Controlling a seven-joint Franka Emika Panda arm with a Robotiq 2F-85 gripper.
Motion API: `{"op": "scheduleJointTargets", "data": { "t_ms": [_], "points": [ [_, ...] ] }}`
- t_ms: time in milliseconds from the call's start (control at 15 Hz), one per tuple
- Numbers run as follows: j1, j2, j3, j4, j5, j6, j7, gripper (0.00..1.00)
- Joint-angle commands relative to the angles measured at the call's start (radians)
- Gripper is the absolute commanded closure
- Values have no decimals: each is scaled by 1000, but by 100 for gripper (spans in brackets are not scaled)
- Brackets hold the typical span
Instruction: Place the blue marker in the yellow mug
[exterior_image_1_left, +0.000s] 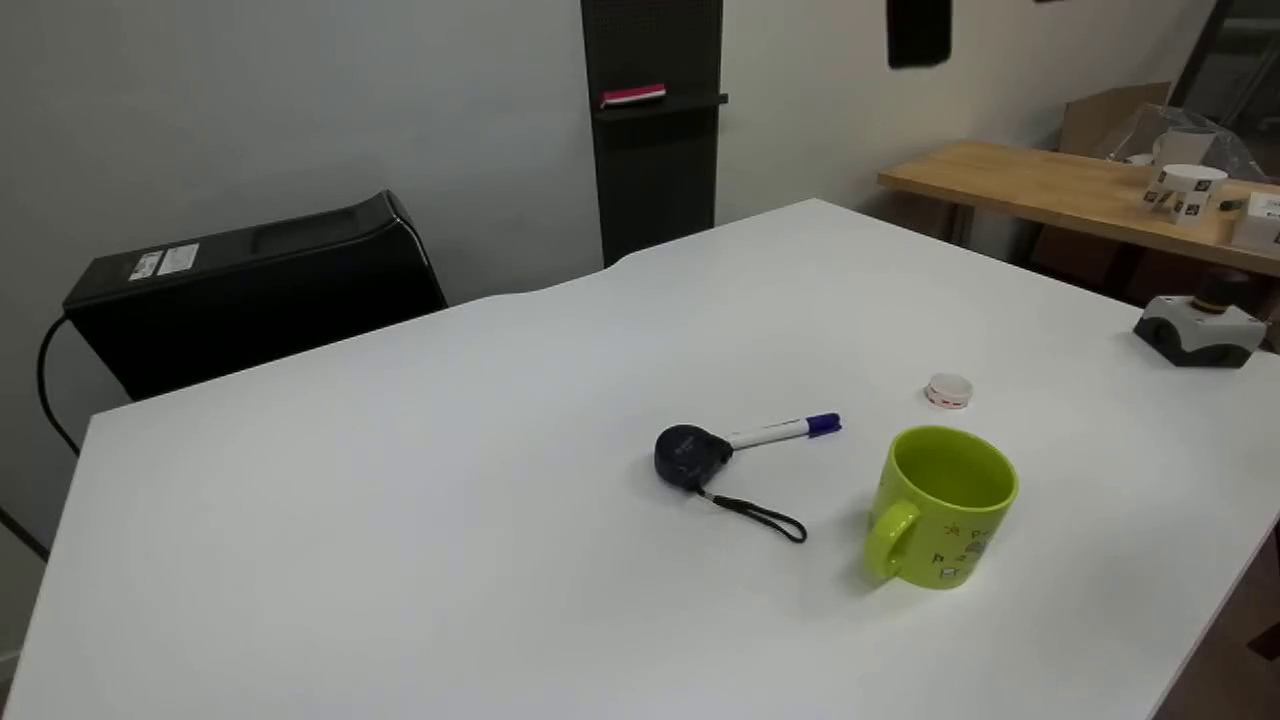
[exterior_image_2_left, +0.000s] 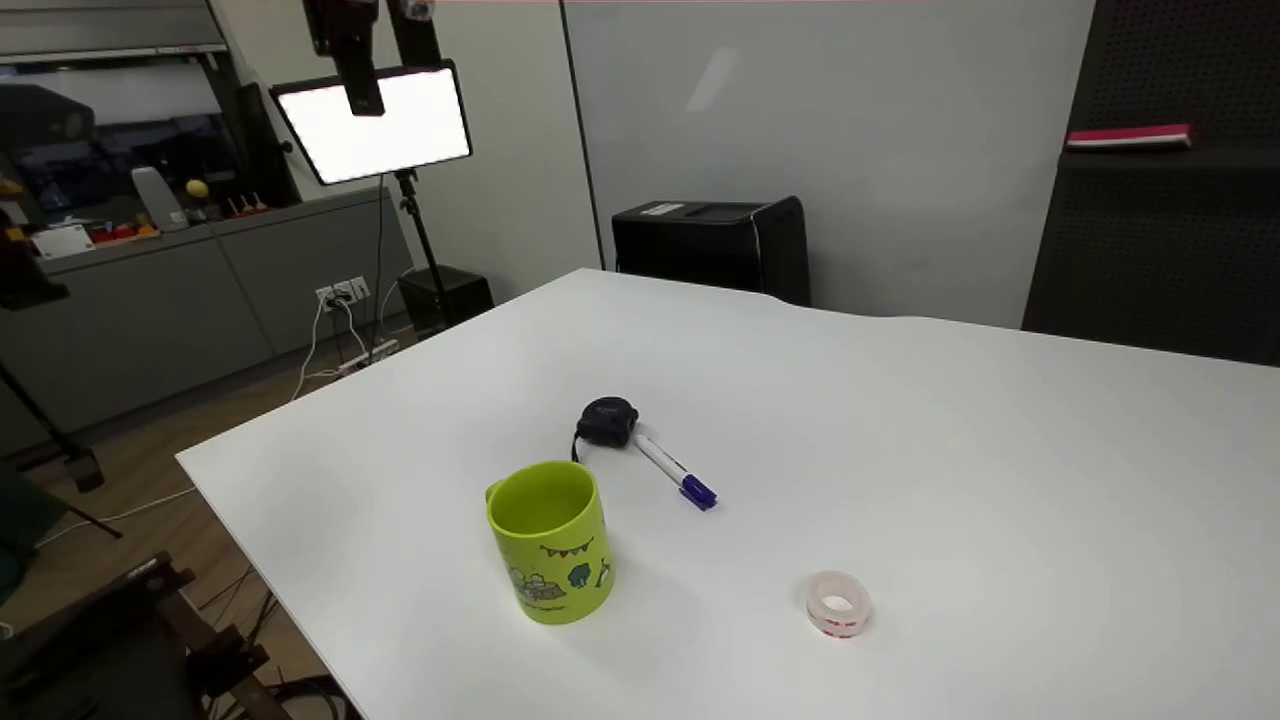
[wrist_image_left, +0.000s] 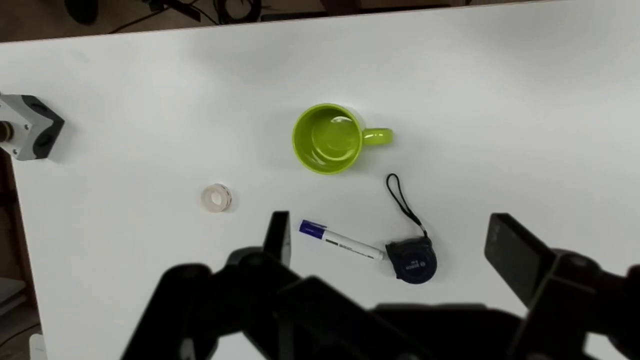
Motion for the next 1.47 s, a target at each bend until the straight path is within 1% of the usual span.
{"op": "scheduleJointTargets", "data": {
  "t_ms": [0, 67, 200, 400, 667, 800, 933, 1000, 1067, 1400],
  "points": [
    [22, 46, -42, -55, -25, 51, -72, 0],
    [25, 59, -61, -70, -8, 79, -171, 0],
    [22, 90, -91, -79, -10, 122, -323, 0],
    [14, 141, -139, -48, 3, 150, -555, 0],
    [2, 201, -186, 12, -33, 125, -842, 0],
    [-19, 234, -215, 62, -52, 103, -1004, 0],
    [-31, 278, -228, 116, -100, 75, -1116, 0],
    [-24, 222, -220, 36, -64, 122, -1033, 0],
    [-31, 234, -225, 49, -66, 118, -1052, 0],
    [-25, 236, -220, 43, -66, 120, -1051, 0]
  ]
}}
